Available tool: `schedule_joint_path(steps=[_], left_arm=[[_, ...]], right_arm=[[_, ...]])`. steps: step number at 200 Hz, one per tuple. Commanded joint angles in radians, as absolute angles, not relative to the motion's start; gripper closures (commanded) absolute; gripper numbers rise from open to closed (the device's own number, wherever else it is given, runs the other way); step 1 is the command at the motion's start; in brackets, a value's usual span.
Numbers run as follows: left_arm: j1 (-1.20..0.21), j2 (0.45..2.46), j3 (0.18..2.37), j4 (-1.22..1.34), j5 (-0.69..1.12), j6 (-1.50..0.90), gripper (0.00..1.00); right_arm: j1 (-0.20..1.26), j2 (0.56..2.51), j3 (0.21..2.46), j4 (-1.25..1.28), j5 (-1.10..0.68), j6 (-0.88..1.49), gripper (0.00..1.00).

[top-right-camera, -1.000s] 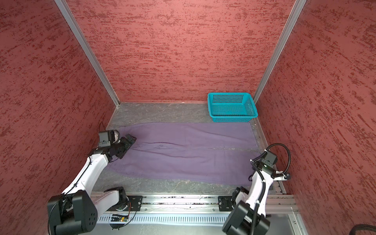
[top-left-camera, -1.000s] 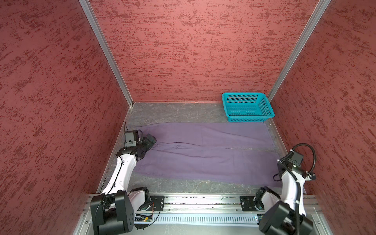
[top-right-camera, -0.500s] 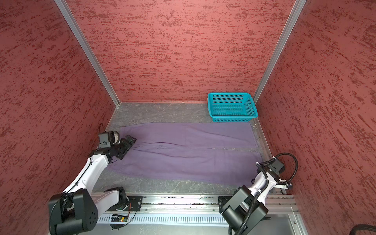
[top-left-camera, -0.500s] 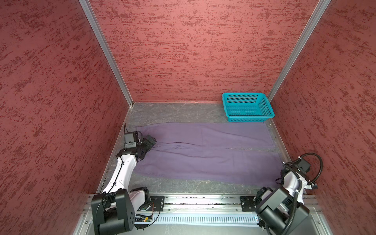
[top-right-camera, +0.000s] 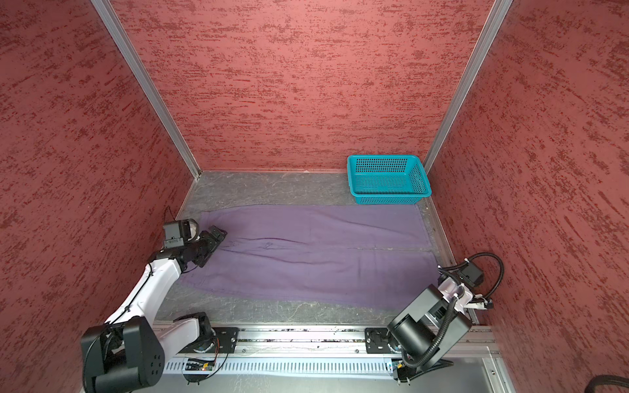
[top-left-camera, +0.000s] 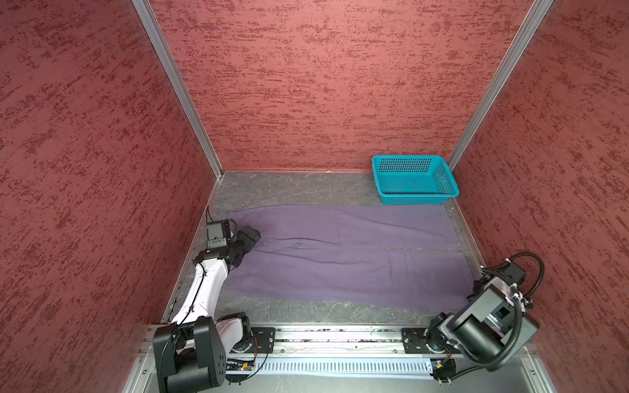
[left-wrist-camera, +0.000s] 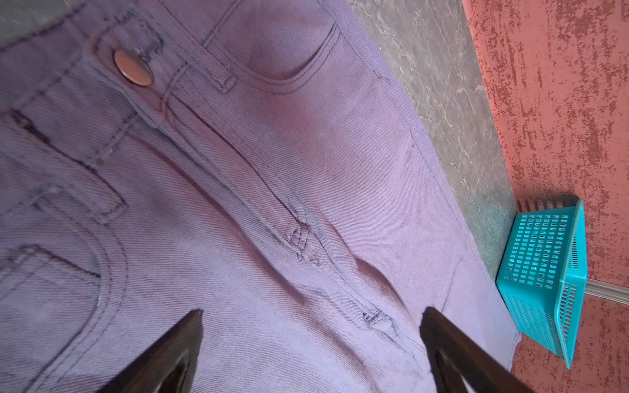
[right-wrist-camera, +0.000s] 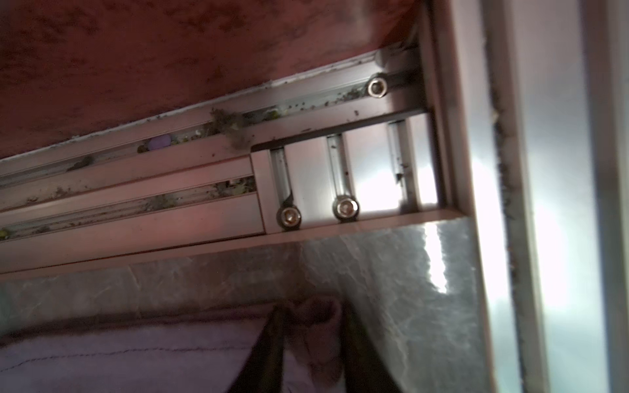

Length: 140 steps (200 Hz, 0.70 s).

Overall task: Fold and stack the trousers
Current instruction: Flatten out the trousers at the center of the table.

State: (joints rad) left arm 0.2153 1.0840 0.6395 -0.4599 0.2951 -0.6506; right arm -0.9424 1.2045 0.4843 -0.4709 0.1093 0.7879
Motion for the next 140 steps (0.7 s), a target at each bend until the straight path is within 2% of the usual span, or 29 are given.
schedule_joint_path(steps=[1,47,95,125,140], left_arm=[[0.224,1.046,0.633,-0.49,0.297,-0.652,0.0],[0.237,0.94,0.674,-0.65,0.218,-0.662,0.0],[0.244,0.727,0.694,-0.923,-0.006,-0.71,0.0],[0.26,0.734,0.681,-0.969,-0.063,-0.772,0.0],[0.323,0.763,0.642,-0.954,-0.055,-0.808,0.0]], right_arm=[[-0.945,1.221,0.463,-0.461,0.022,0.786,1.0],[-0.946,1.116,0.467,-0.49,-0.037,0.793,1.0],[-0.946,0.992,0.438,-0.5,-0.119,0.795,1.0],[-0.946,0.977,0.422,-0.473,-0.165,0.789,1.0],[-0.946,0.987,0.424,-0.468,-0.169,0.782,1.0]])
